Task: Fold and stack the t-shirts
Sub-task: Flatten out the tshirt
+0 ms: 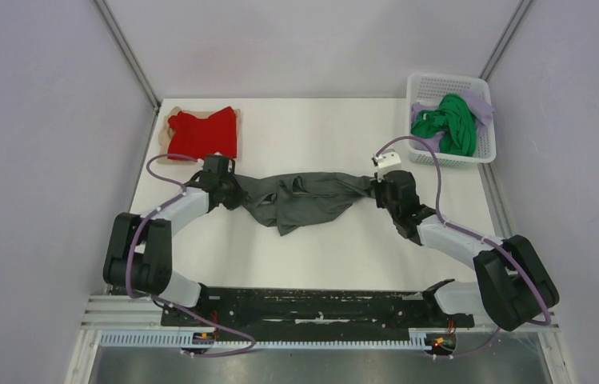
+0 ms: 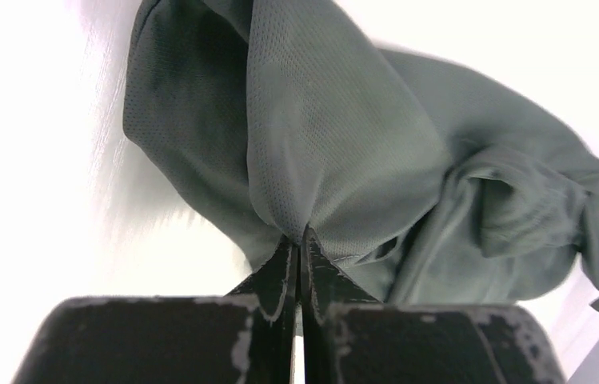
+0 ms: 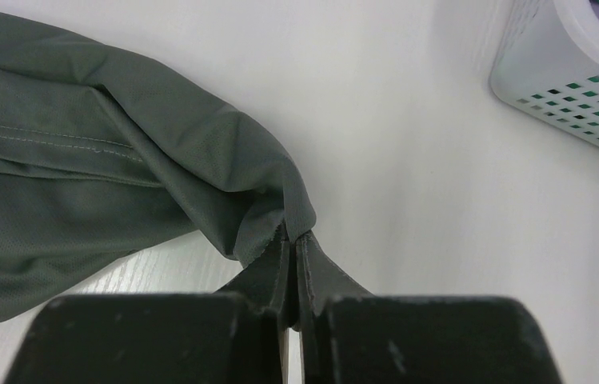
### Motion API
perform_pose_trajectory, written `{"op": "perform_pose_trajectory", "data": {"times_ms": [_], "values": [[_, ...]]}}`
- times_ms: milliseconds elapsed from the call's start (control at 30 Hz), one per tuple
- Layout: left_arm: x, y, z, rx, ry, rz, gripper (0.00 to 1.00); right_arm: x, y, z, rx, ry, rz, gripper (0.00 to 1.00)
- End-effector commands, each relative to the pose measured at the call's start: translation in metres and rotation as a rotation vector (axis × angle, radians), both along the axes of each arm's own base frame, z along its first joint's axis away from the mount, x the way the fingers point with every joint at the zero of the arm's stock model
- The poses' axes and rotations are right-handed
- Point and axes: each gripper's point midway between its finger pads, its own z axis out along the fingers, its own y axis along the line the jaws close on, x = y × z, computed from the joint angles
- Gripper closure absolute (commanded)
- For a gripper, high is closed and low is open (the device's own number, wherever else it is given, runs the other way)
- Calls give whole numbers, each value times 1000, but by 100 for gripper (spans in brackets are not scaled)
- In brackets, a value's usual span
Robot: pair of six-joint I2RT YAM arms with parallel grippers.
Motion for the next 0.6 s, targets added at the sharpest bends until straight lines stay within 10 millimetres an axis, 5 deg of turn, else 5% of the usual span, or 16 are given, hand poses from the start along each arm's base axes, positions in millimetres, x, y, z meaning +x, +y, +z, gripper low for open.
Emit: {"op": "perform_pose_trajectory", "data": {"times_ms": [0, 267, 433, 567], "values": [[19, 0, 72, -27, -226, 24, 98, 16, 0, 40, 43, -143, -30, 100], [-2, 27, 196, -8, -634, 103, 98, 6, 15, 119, 187, -469, 79, 100], [-35, 44, 292, -15, -906, 139, 98, -15, 29, 196, 254, -647, 207, 100], [-71, 49, 358, -50, -1072, 132, 98, -51, 30, 265, 324, -813, 298, 100]]}}
